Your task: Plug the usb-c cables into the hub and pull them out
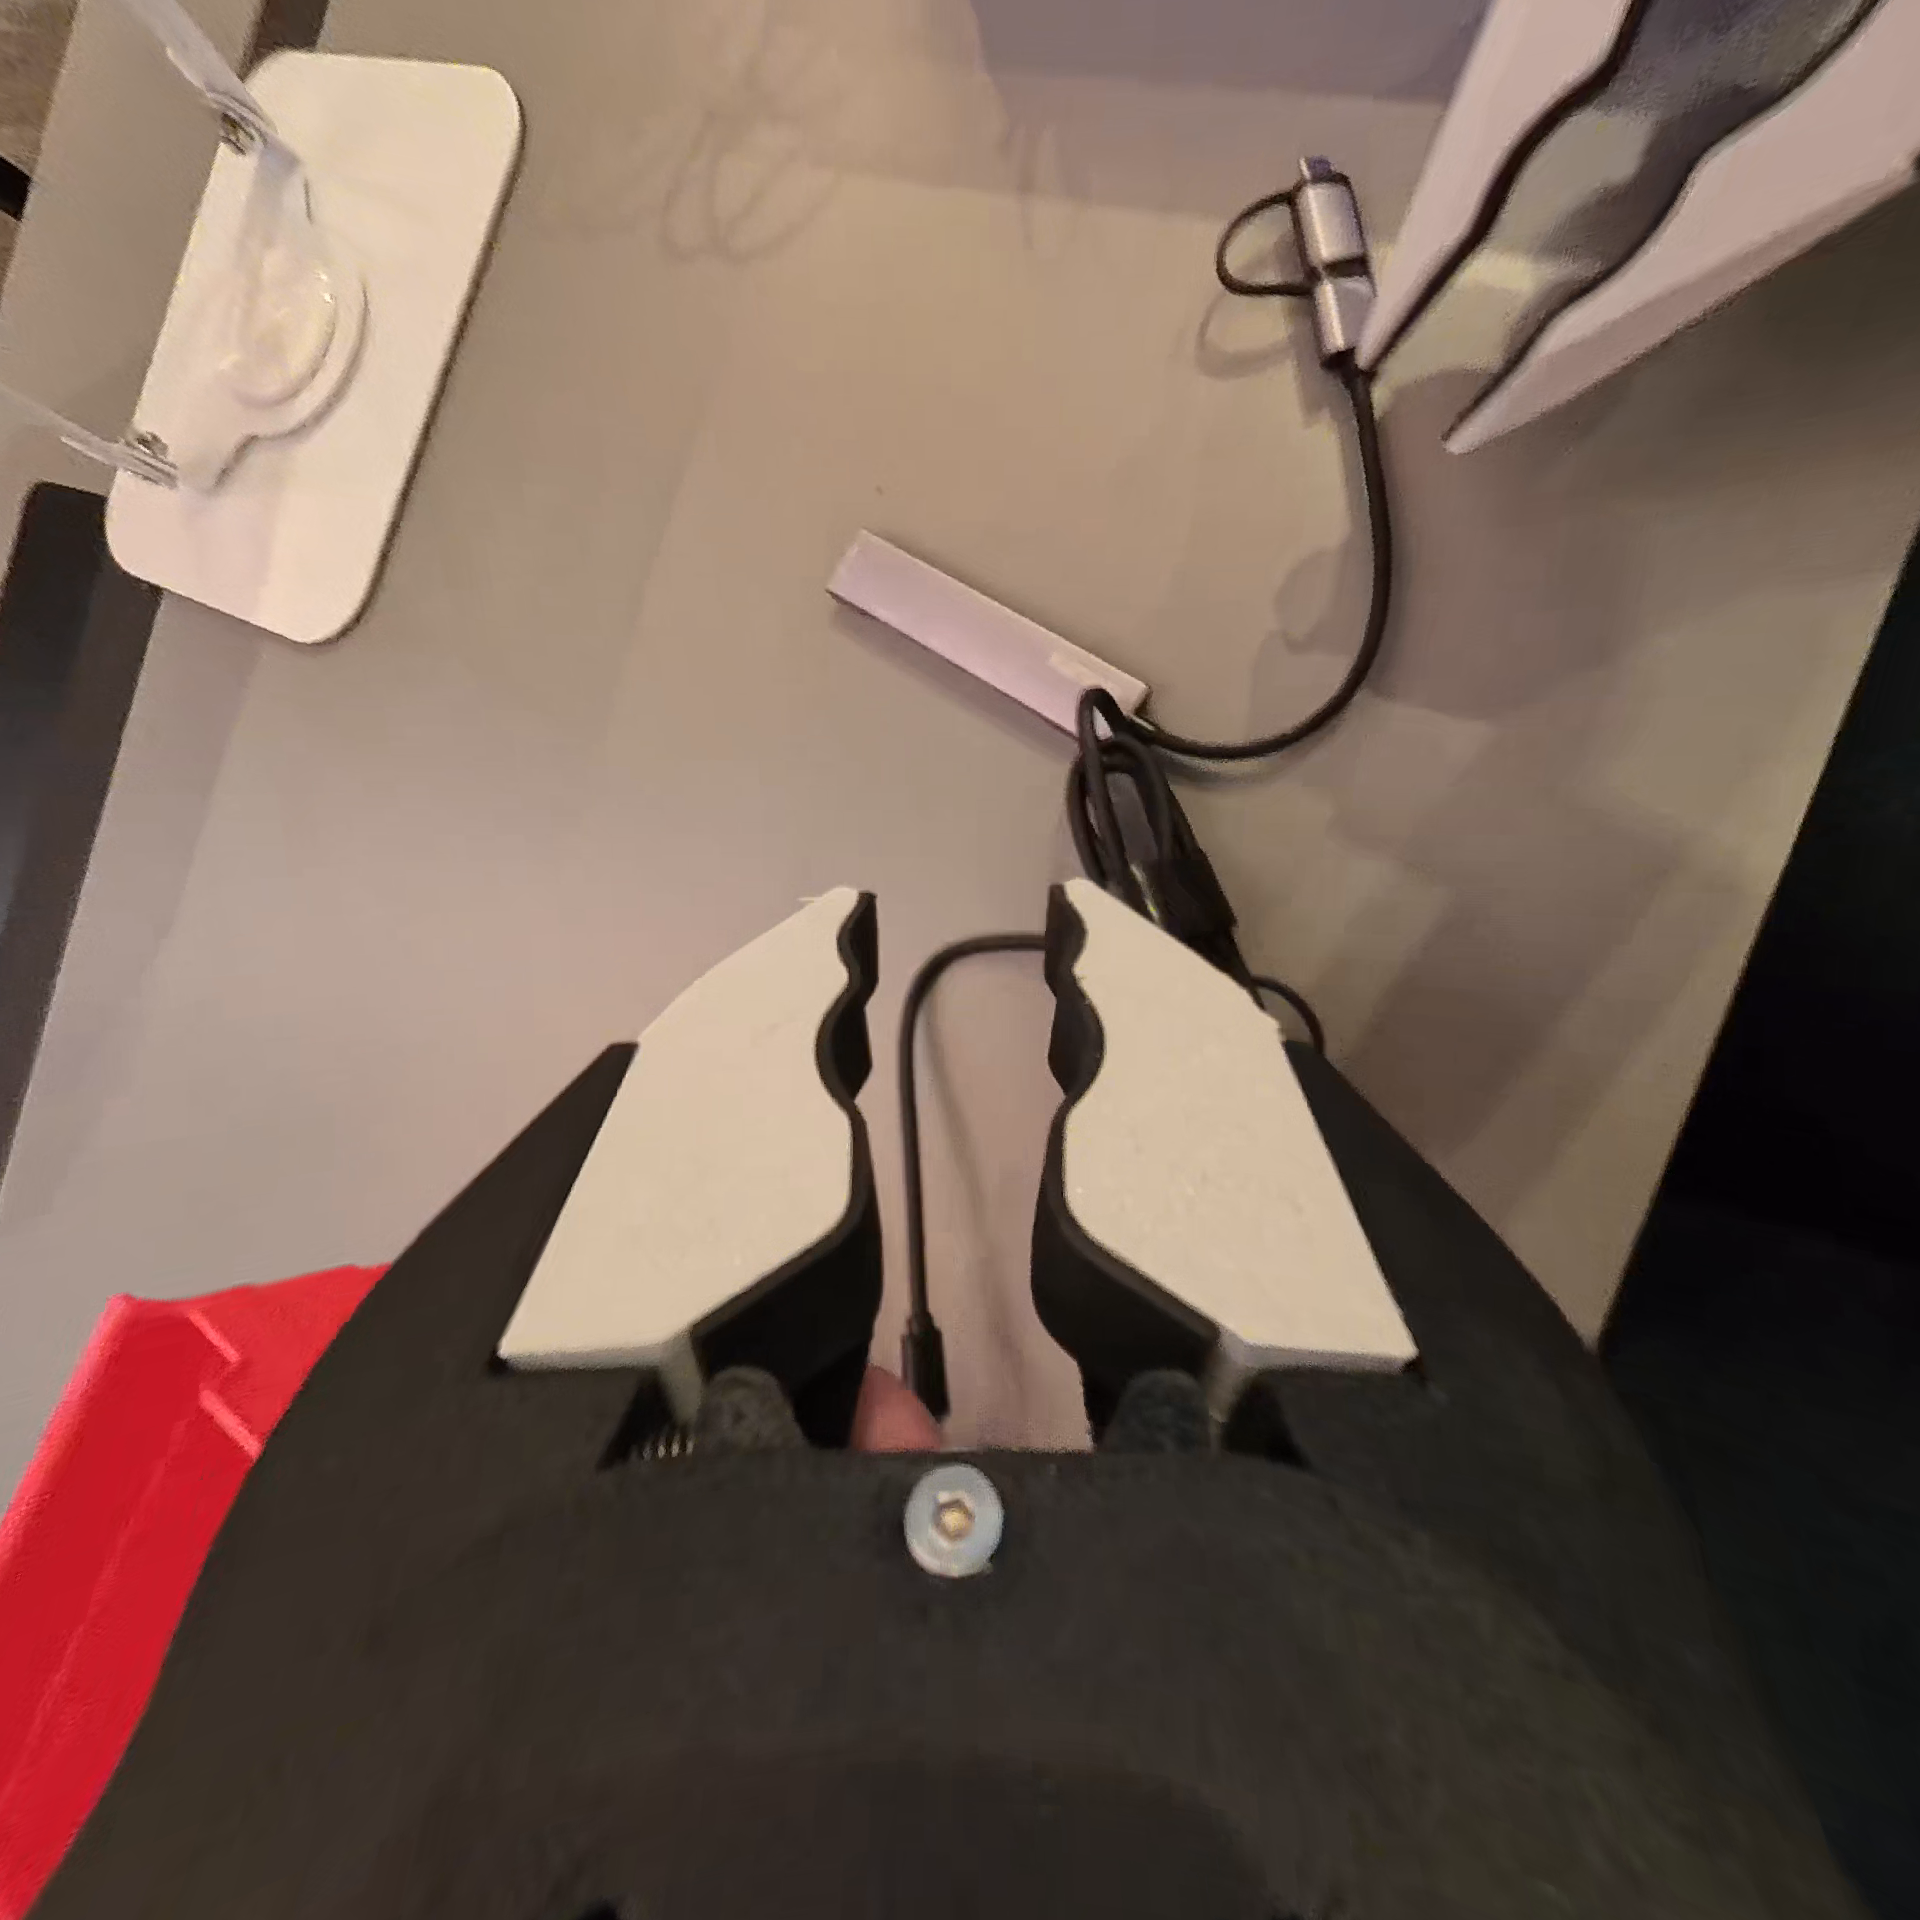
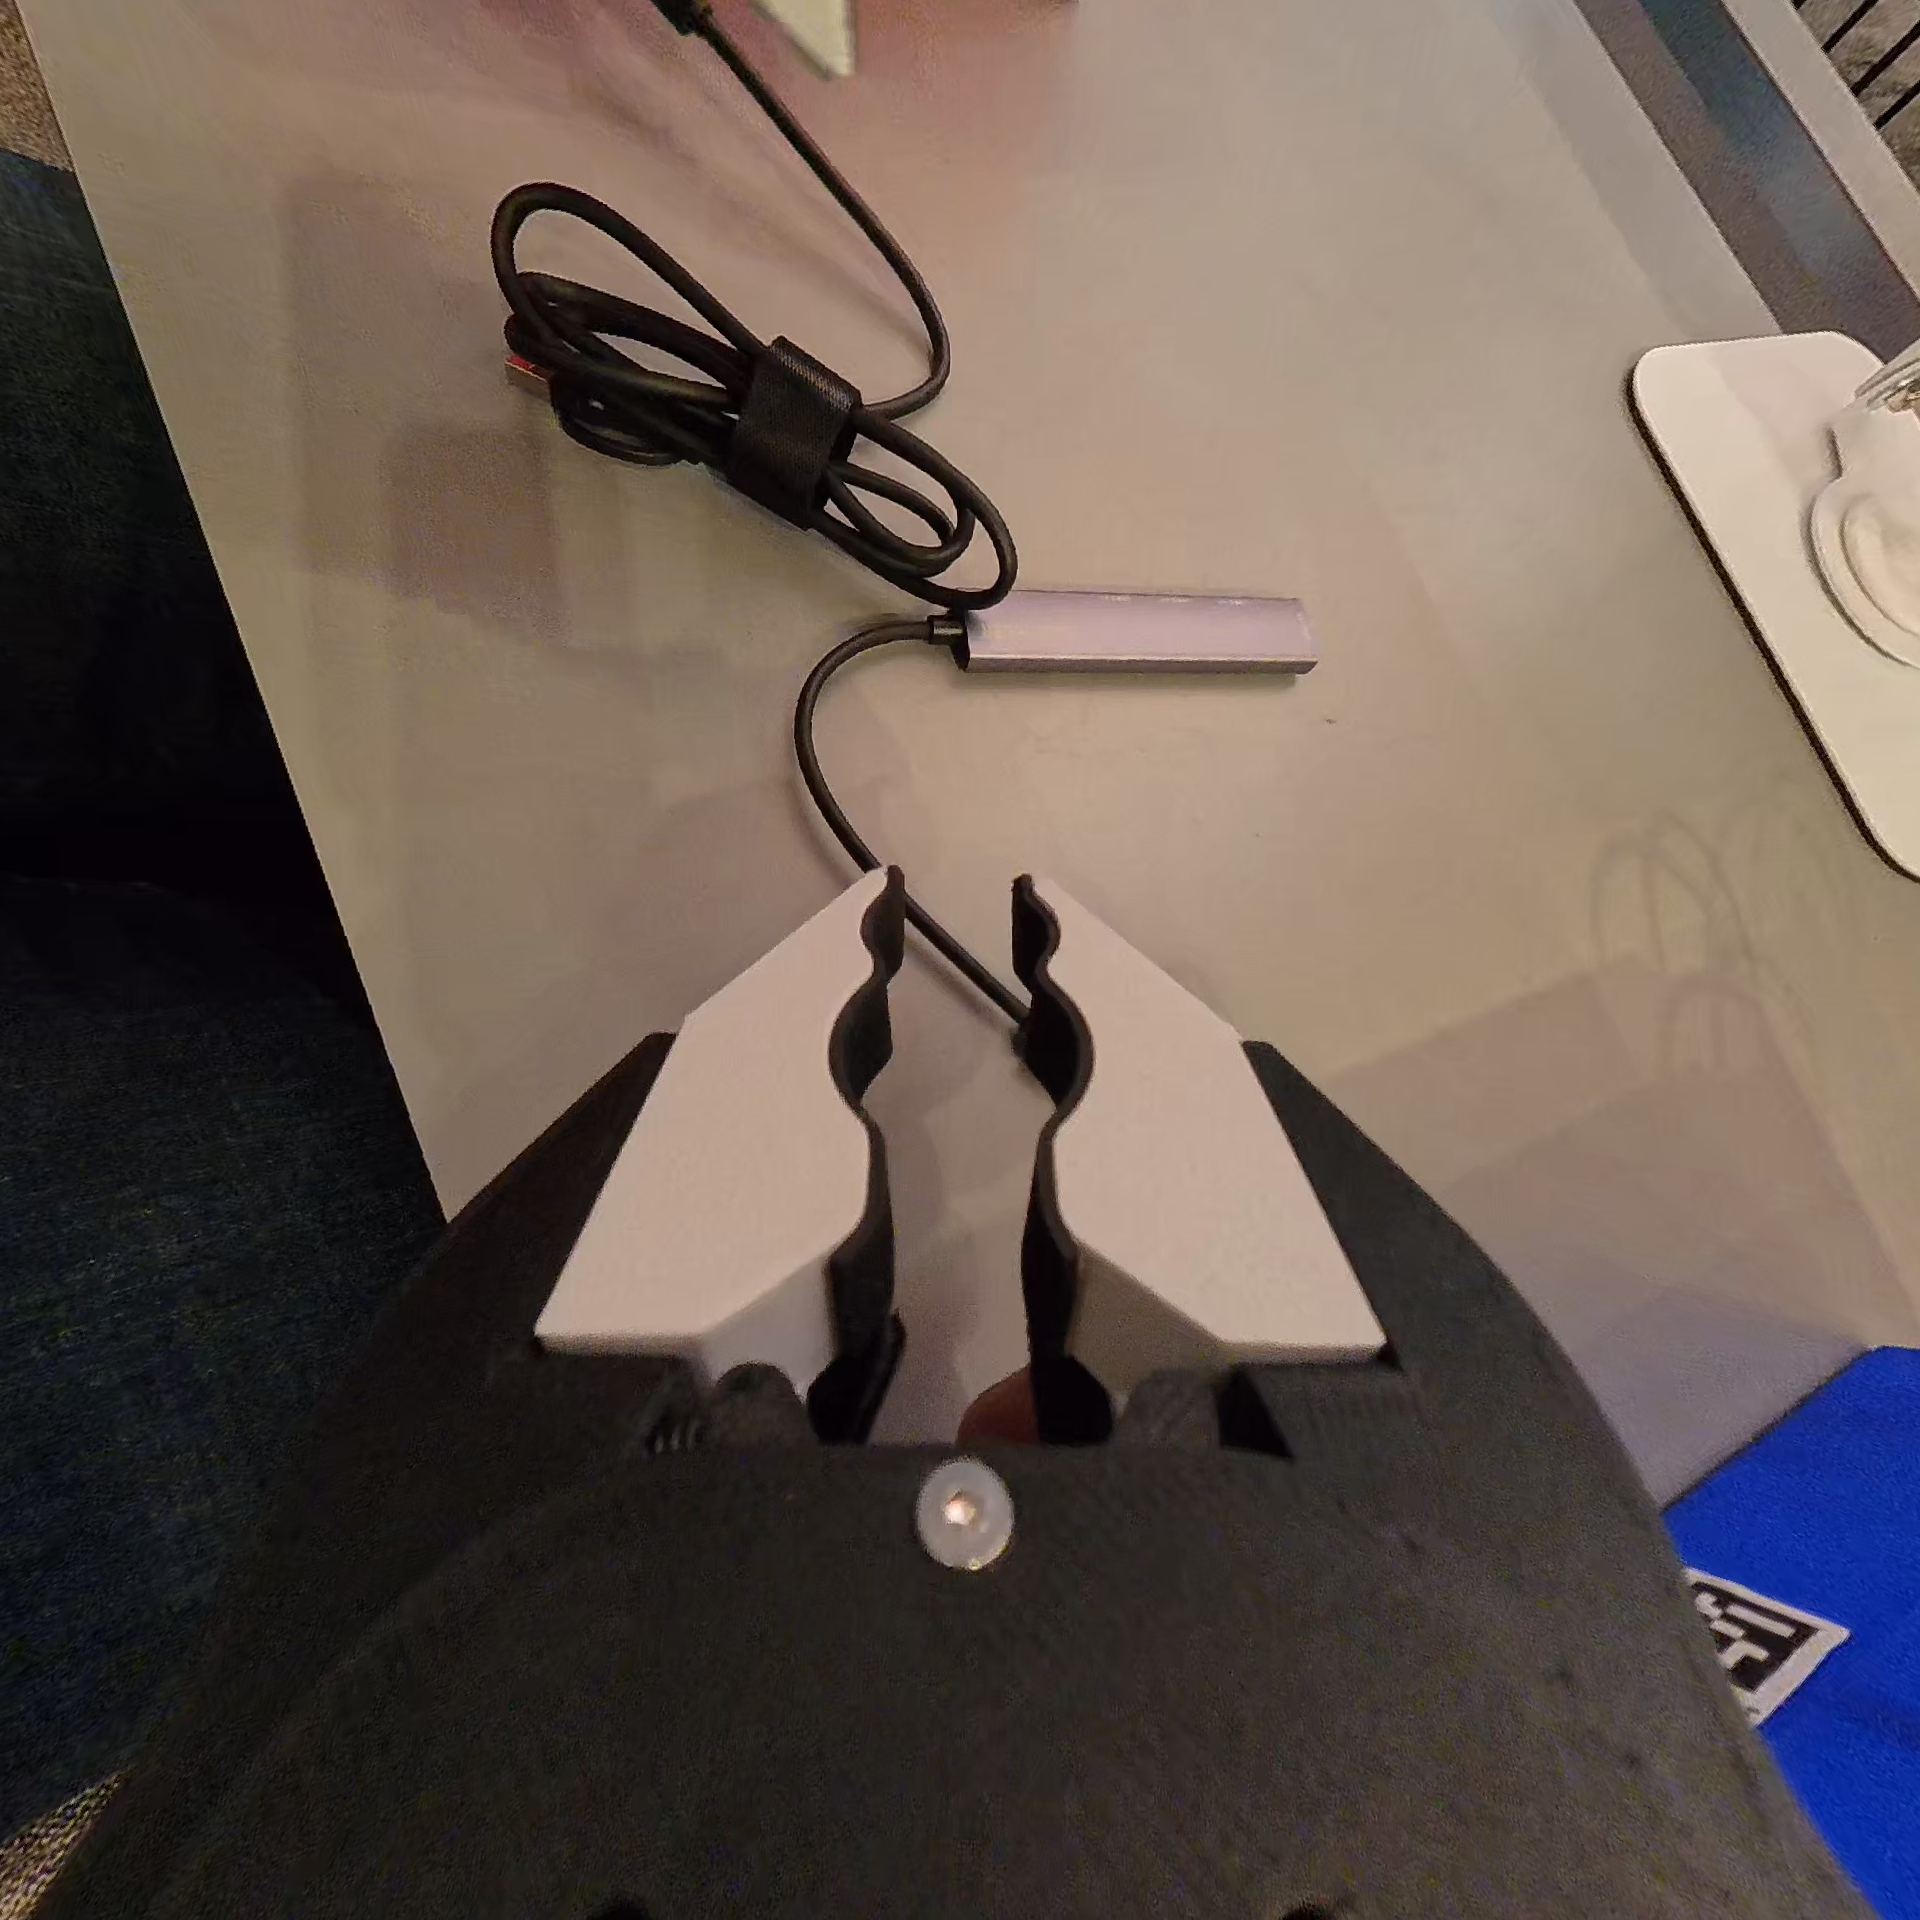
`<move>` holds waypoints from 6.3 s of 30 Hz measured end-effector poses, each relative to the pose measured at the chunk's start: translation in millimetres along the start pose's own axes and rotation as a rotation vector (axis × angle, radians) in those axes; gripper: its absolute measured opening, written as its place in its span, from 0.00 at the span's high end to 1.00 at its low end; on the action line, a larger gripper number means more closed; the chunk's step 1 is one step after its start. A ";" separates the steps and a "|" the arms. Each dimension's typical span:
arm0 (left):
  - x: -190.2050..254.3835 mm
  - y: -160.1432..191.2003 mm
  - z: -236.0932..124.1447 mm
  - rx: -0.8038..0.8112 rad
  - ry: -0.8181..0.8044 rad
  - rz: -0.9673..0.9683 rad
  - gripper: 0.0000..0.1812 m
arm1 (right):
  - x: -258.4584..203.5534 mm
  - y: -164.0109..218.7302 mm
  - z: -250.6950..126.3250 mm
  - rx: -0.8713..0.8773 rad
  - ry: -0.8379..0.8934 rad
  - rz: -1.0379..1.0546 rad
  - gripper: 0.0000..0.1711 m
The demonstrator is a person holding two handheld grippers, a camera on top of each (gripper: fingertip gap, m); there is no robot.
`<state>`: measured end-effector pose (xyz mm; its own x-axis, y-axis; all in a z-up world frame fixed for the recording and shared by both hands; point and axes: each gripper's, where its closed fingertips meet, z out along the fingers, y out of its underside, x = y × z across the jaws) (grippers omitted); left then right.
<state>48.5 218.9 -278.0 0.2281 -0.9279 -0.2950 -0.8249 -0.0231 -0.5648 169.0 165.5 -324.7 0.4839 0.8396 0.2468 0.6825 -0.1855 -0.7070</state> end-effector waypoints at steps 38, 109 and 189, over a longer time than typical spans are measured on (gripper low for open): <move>18.6 81.4 4.6 -0.256 -0.164 -0.092 0.70 | -1.6 4.2 -4.2 0.010 0.002 0.011 0.89; -61.3 14.0 113.6 -0.208 0.083 -0.502 0.75 | -7.7 -4.5 -11.3 0.055 0.009 -0.008 0.90; 26.3 -38.8 14.9 0.381 -0.043 -0.213 0.92 | 50.6 -101.6 21.8 0.530 -0.185 0.448 0.94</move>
<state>94.2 201.0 -275.3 0.4001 -0.9008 -0.1687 -0.5096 -0.0657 -0.8579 112.2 237.9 -254.9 0.5222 0.8225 -0.2254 0.0593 -0.2987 -0.9525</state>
